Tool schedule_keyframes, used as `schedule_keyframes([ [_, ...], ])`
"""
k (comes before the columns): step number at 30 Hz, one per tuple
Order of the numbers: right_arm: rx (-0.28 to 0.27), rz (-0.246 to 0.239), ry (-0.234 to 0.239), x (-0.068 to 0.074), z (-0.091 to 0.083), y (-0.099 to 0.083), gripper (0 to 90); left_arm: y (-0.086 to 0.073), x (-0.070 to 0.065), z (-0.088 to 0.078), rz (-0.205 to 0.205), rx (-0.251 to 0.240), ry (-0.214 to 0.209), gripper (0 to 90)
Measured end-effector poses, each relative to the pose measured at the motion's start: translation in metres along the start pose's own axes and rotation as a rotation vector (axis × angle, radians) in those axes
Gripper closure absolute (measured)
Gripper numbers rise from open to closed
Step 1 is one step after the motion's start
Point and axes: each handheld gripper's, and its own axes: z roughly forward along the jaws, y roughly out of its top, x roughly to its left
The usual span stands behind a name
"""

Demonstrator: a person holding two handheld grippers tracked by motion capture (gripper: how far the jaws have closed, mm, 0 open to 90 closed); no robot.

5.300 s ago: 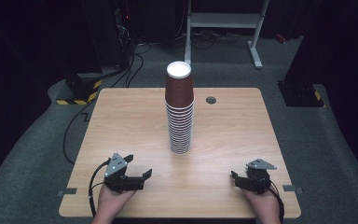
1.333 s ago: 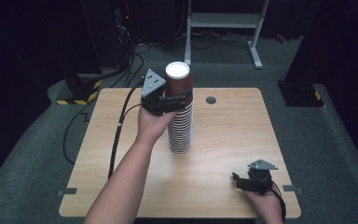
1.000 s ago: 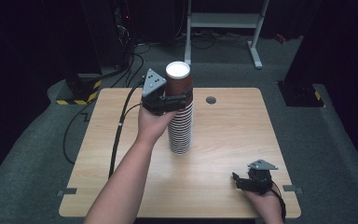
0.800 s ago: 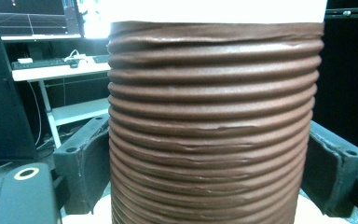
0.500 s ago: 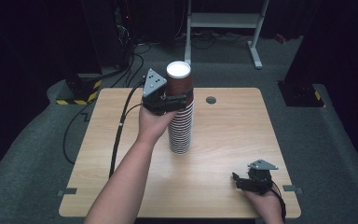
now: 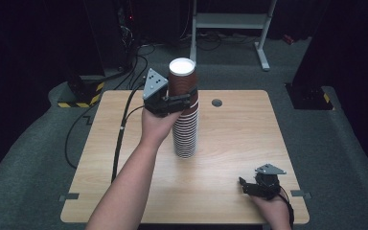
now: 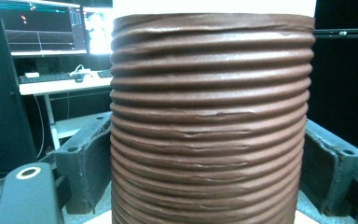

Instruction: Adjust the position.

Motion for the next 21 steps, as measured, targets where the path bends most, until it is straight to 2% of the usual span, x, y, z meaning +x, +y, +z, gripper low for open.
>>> schedule_keyframes([
  [7,0.0,0.0,-0.001,0.0,0.0,0.0,15.7,0.009,0.0,0.001,0.017,-0.023,0.004,16.4],
  [12,-0.001,-0.002,-0.001,0.0,0.0,0.0,15.9,0.014,0.004,0.003,0.002,-0.043,0.007,16.5],
  [17,-0.002,-0.002,0.0,0.001,0.0,0.0,16.1,0.023,-0.001,0.002,0.011,-0.08,0.004,16.6],
  [21,-0.002,-0.003,-0.001,0.001,0.0,0.0,16.1,0.029,-0.004,0.002,0.02,-0.087,0.004,16.7],
])
